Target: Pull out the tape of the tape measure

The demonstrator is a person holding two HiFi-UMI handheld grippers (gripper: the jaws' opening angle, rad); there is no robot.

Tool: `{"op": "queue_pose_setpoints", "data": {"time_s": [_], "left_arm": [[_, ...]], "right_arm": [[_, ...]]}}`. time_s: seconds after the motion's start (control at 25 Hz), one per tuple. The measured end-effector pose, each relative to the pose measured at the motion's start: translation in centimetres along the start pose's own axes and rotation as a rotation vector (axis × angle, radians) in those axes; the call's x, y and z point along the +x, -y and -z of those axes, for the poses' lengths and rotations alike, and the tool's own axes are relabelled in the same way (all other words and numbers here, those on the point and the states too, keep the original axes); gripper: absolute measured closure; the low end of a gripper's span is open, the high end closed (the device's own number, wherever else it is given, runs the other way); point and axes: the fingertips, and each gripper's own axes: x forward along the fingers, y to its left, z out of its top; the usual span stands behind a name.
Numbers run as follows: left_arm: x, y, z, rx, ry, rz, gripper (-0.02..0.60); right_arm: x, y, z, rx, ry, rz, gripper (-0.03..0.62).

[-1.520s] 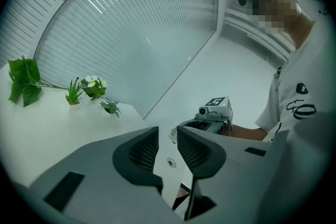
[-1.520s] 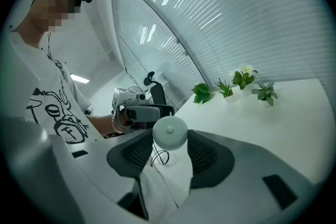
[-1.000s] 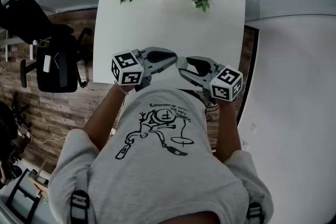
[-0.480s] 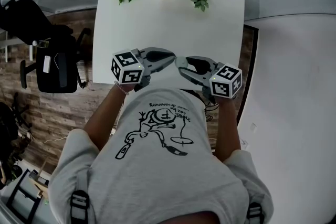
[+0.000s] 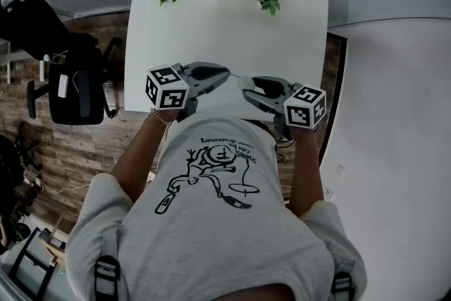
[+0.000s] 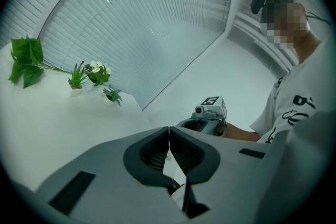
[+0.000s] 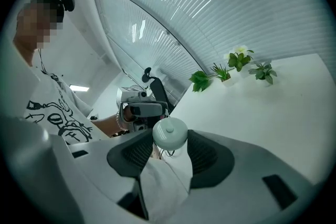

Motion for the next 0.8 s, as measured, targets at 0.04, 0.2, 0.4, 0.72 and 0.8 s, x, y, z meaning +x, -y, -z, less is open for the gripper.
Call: {"op": "queue_pose_setpoints", "data": {"time_s": [0.04,0.2,0.4,0.72,0.8], "left_arm": [[0.0,-0.2,0.0,-0.005,-0.003,-0.004,0.558],[-0.1,-0.7,0.5,-0.023,-0.030,-0.016,0.558],[-0.3,-1.6,1.2,-0.056,-0.056,-0.036,0.558],[-0.7,-2.3,1.9,-0.082,-0.072,-0.052,0.558],[-0.8,-2.5,2.0,-0.089,-0.073,-0.061,0.558]], "right_arm": [[0.0,0.1,0.0,0.005,-0.004,-0.001,0.376],[0.1,0.4,0.4,0.041,-0.025,-0.005,0.376],[0.1,1.0,1.1,0.076,-0.050,-0.004,0.376],[0.2,1.6,1.6,0.093,-0.074,0.004,0.377],[0.1,1.8,1.7,0.098,-0.079,0.010,0.378]]}}
